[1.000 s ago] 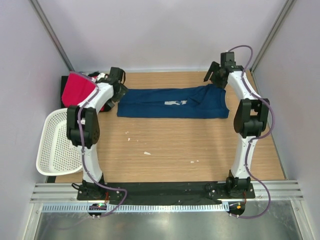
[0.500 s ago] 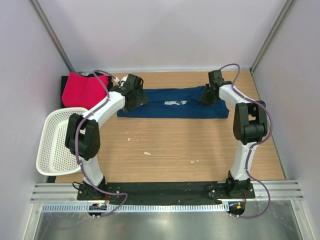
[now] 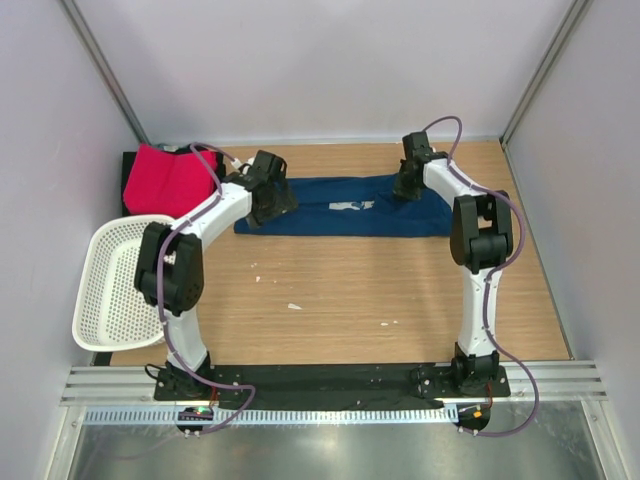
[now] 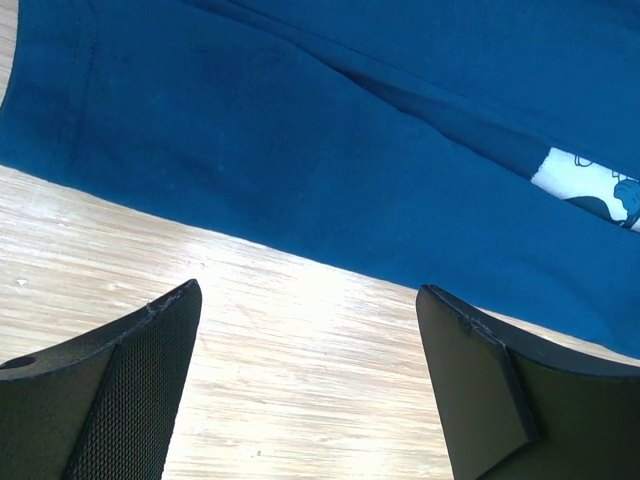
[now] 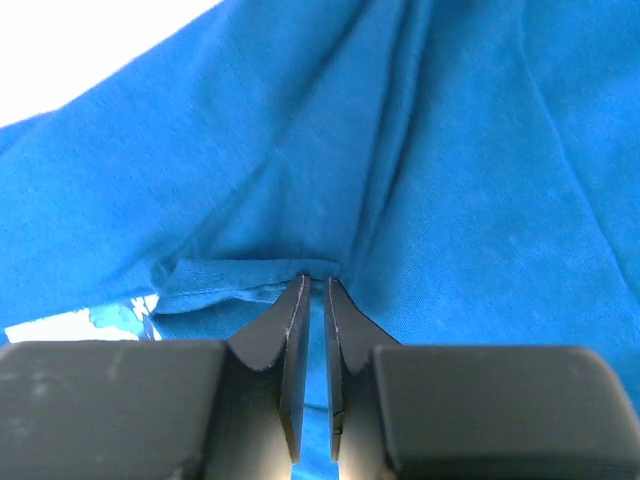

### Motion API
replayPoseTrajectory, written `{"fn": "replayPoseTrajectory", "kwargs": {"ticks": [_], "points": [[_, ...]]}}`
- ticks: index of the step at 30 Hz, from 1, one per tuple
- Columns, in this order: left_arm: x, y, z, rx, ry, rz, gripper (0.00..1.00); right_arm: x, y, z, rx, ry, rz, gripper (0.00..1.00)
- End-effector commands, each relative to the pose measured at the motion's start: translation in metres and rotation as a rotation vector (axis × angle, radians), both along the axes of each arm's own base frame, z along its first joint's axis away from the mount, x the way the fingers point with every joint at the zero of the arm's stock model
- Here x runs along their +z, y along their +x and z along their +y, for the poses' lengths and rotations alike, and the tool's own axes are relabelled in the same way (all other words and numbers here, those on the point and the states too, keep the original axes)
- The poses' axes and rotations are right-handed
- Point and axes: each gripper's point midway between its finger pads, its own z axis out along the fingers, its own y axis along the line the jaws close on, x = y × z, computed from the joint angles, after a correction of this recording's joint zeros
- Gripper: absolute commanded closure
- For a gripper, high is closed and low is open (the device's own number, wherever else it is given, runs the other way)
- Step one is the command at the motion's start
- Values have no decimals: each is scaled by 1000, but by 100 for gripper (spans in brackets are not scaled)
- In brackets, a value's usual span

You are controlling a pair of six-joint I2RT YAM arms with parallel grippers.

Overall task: Fold and stack the t-shirts
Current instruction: Fold the tshirt

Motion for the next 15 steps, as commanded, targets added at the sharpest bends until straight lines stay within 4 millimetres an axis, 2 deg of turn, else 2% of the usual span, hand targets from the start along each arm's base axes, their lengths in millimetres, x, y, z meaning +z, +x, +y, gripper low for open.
{"fn": "replayPoseTrajectory", "kwargs": {"ticks": [1, 3, 7, 8, 11, 15], "points": [[-4, 4, -4, -20, -10, -6, 11, 12, 11, 4, 13, -49, -29, 83], [-5, 4, -4, -19, -14, -3, 11, 14, 16, 4, 7, -43, -44, 83], [-13, 2, -6, -24, -19, 20, 11, 28, 37, 13, 8, -6, -129, 87], [-15, 2, -7, -27, -20, 24, 11, 25, 39, 16, 14, -4, -126, 89], [-18, 1, -8, -27, -21, 31, 12, 33, 50, 23, 28, 11, -150, 99], [-21, 0, -8, -26, -28, 41, 11, 42, 62, 32, 47, 32, -191, 99]]}}
